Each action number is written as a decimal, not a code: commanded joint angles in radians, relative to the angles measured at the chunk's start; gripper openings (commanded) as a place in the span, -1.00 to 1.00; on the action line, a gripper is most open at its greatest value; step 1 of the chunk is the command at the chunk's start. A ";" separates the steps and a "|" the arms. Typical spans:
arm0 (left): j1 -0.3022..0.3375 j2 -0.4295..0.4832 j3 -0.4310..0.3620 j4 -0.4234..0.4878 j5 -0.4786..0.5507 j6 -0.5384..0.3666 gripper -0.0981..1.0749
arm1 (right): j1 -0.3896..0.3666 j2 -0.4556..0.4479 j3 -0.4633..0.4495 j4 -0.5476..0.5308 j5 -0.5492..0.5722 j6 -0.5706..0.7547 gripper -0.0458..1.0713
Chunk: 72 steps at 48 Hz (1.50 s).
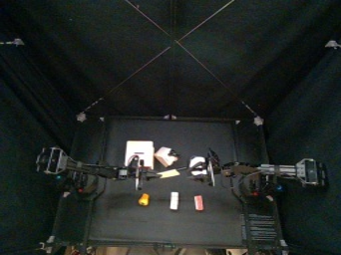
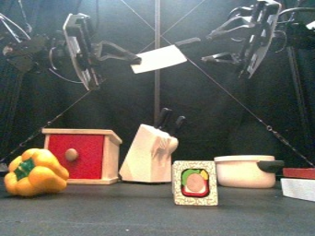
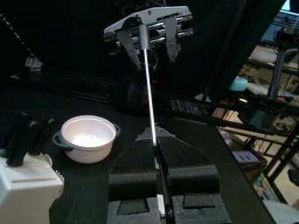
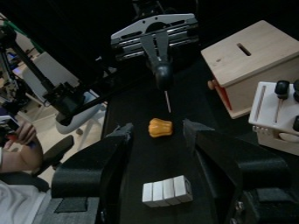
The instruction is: Regrasp cleaver
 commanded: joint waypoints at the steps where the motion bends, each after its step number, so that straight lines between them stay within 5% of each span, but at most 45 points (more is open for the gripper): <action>1: 0.005 -0.025 -0.003 0.031 0.020 0.002 -0.52 | 0.011 0.000 -0.012 0.023 -0.014 0.000 0.60; 10: 0.008 -0.058 0.017 0.110 0.126 0.003 -0.52 | 0.087 0.037 -0.021 0.132 -0.069 0.018 0.60; 16: 0.008 -0.078 0.025 0.156 0.204 0.003 -0.52 | 0.160 0.032 -0.072 0.239 -0.006 0.015 0.63; 21: 0.008 -0.087 0.028 0.183 0.245 0.003 -0.52 | 0.192 0.005 -0.156 0.288 0.222 0.017 0.63; 29: 0.008 -0.095 0.029 0.193 0.265 0.003 -0.52 | 0.218 0.021 -0.331 0.359 0.746 0.003 0.63; 35: 0.008 -0.095 0.031 0.195 0.272 0.003 -0.52 | 0.216 0.041 -0.437 0.325 0.940 0.003 0.62; 50: 0.006 -0.097 0.040 0.195 0.276 0.003 -0.52 | 0.179 0.021 -0.495 0.307 0.963 -0.066 0.62; 63: 0.008 -0.097 0.037 0.195 0.276 0.003 -0.52 | 0.049 0.021 -0.506 0.511 0.999 -0.147 0.61; 72: 0.011 -0.097 0.038 0.195 0.276 0.003 -0.52 | 0.011 0.049 -0.565 0.736 1.169 -0.407 0.60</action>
